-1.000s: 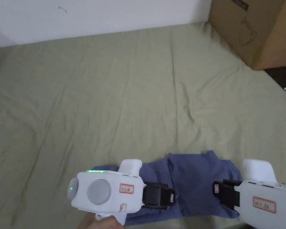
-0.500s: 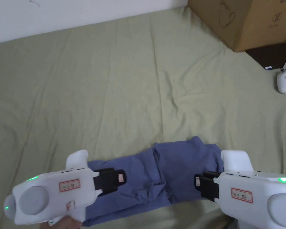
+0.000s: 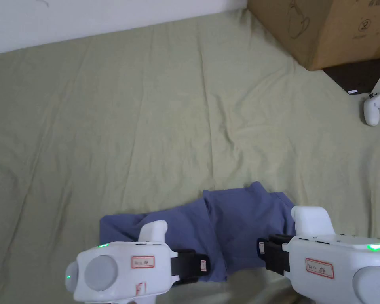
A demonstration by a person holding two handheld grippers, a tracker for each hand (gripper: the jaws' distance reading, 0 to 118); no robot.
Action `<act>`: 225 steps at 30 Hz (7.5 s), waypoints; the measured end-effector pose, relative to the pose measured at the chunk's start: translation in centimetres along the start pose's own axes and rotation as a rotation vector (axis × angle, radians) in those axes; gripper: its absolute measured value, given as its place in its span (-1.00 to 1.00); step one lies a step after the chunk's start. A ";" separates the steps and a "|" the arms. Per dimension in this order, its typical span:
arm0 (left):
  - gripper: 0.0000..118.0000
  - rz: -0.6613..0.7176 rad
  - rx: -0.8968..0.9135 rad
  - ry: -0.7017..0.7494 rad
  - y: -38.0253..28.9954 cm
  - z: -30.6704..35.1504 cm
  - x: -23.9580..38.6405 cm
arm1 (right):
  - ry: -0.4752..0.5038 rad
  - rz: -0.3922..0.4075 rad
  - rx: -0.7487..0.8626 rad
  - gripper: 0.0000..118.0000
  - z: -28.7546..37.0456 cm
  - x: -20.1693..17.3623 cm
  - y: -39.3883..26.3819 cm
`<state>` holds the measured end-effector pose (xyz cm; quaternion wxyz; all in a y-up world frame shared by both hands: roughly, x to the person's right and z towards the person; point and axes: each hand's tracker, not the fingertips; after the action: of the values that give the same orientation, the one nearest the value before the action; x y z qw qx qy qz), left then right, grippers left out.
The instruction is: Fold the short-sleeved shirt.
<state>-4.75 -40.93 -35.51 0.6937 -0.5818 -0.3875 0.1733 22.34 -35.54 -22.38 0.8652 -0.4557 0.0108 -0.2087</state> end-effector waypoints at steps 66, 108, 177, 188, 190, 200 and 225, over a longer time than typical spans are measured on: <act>-0.66 -0.055 -0.013 0.323 6.0 3.2 5.2 | 0.022 -0.007 -0.019 -1.00 -0.2 -0.4 0.4; -1.00 0.026 -0.150 0.009 -0.3 -3.7 0.6 | -0.004 -0.031 -0.036 -1.00 0.3 0.9 -0.7; 0.68 0.354 0.431 0.833 1.8 39.5 -27.9 | 0.059 0.271 -0.049 -1.00 -7.7 -14.8 5.9; -1.00 -0.078 0.712 0.680 -0.4 33.0 -4.9 | 0.078 0.269 0.112 -1.00 -2.7 -14.2 6.5; -1.00 -0.141 0.751 0.704 -1.0 30.6 -0.9 | 0.073 0.271 0.168 -1.00 -1.1 -14.3 6.9; -1.00 -0.324 1.009 0.693 -1.9 25.1 10.1 | -0.057 0.344 0.588 -1.00 7.8 -16.7 8.8; 0.99 -0.356 1.092 0.740 -2.5 26.0 15.7 | -0.105 0.329 0.770 1.00 11.2 -17.7 8.6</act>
<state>-14.47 -13.20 -27.29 0.9926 -0.0968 -0.0719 0.0169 11.56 -15.96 -25.67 0.9935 -0.1015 -0.0393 -0.0333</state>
